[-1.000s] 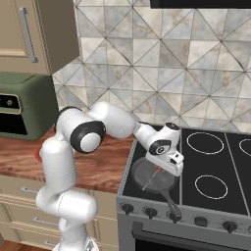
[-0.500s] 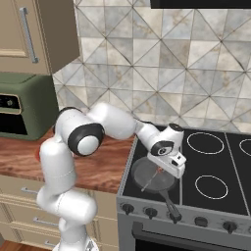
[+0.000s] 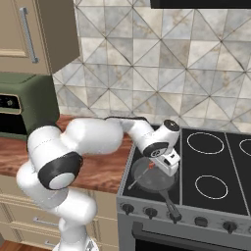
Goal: Place the cold items (squash and mushroom) from the fridge in one tupperware on the dining counter. Place the warm items (kebab skewer and hot dog) in the stove area in another tupperware.
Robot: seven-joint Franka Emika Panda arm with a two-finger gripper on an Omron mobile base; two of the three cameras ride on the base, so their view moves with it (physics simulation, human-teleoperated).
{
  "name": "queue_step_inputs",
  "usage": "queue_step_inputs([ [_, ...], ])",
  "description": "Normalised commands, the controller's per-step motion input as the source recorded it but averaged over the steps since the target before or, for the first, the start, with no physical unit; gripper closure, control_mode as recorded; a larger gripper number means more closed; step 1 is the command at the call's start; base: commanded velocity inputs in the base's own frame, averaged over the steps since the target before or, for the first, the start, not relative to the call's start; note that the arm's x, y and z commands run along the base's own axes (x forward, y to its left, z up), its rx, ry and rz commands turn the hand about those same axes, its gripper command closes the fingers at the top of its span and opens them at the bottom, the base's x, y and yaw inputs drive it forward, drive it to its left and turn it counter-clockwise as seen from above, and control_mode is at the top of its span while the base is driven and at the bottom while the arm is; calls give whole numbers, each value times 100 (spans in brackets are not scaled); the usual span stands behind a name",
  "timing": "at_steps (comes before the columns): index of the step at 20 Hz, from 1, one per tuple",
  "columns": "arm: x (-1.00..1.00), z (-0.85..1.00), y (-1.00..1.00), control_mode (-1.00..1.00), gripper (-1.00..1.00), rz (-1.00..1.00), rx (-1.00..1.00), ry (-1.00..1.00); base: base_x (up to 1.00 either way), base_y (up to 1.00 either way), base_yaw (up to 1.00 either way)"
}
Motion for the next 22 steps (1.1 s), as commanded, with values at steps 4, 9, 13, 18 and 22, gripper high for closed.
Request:
queue_step_inputs([
  [4,-55,100,1,-100,100,0,-7,-5,0,0,0],
  [9,-98,97,14,-100,100,1,-15,-18,0,0,0],
  [13,-62,52,41,-100,100,56,-31,-12,0,0,0],
  [18,-6,13,40,-100,100,74,-24,-14,0,0,0],
  [22,-2,5,31,-100,100,85,-26,-3,0,0,0],
])
